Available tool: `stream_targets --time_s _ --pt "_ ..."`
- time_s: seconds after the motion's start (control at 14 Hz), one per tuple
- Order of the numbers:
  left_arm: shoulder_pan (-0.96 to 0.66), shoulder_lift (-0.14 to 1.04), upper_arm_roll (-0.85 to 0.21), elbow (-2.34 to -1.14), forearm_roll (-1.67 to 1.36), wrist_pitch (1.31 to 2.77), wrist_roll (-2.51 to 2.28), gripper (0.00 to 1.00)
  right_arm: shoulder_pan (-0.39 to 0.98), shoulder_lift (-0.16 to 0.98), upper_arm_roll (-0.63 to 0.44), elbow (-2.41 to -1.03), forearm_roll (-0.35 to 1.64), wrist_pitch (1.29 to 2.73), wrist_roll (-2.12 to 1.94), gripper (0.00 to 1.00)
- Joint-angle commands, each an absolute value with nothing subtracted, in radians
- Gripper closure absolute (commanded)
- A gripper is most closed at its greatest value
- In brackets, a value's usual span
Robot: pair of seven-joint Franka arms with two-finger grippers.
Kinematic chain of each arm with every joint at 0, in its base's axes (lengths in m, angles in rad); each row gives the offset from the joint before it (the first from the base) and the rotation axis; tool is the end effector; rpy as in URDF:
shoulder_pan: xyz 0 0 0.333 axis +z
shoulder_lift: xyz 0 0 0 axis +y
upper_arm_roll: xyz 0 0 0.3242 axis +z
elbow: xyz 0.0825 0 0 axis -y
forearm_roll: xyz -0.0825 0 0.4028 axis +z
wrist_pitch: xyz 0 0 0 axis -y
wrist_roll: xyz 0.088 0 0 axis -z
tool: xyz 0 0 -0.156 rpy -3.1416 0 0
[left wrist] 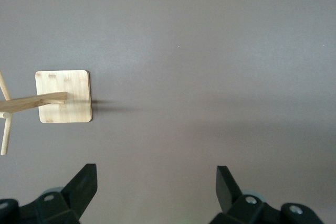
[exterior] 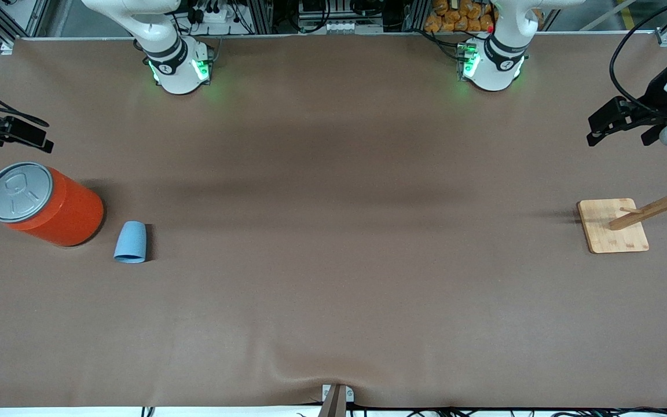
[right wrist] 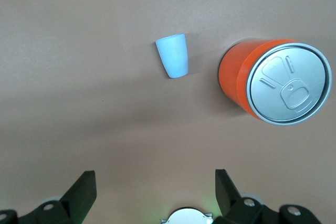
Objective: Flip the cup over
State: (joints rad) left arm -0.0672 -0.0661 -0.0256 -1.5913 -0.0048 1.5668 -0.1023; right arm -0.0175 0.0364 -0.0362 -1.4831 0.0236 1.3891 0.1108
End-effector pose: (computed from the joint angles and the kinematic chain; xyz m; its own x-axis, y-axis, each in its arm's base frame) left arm 0.5515 -0.0525 0.6105 0.9991 0.0095 0.0410 0.0093 -0.9999 0.0073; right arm 0.5587 -0.0257 0.5910 0.9784 -0.1592 -0.1316 -0.1616 -0.9868 -0.0077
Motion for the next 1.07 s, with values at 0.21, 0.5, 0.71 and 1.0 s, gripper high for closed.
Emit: stream_targets --time_s 0.21,0.5,0.71,1.0 --pt "-0.061 -0.058 -0.025 -1.554 -0.006 1.543 -0.091 0.0 -0.037 0.026 -0.02 -1.474 0.002 1.384 0.064 0.0" --pt "-0.063 -0.058 -0.02 -1.563 -0.006 1.542 -0.095 0.0 -0.035 0.041 -0.021 -1.506 0.003 1.431 0.06 0.0" --pt "-0.063 -0.06 -0.021 -1.562 -0.003 1.503 -0.101 0.0 -0.04 0.116 -0.02 -1.658 0.002 1.644 0.051 0.0" --pt "-0.064 -0.064 -0.032 -1.56 0.034 1.479 -0.103 0.0 -0.049 0.326 -0.021 -1.703 0.002 1.882 -0.052 0.0"
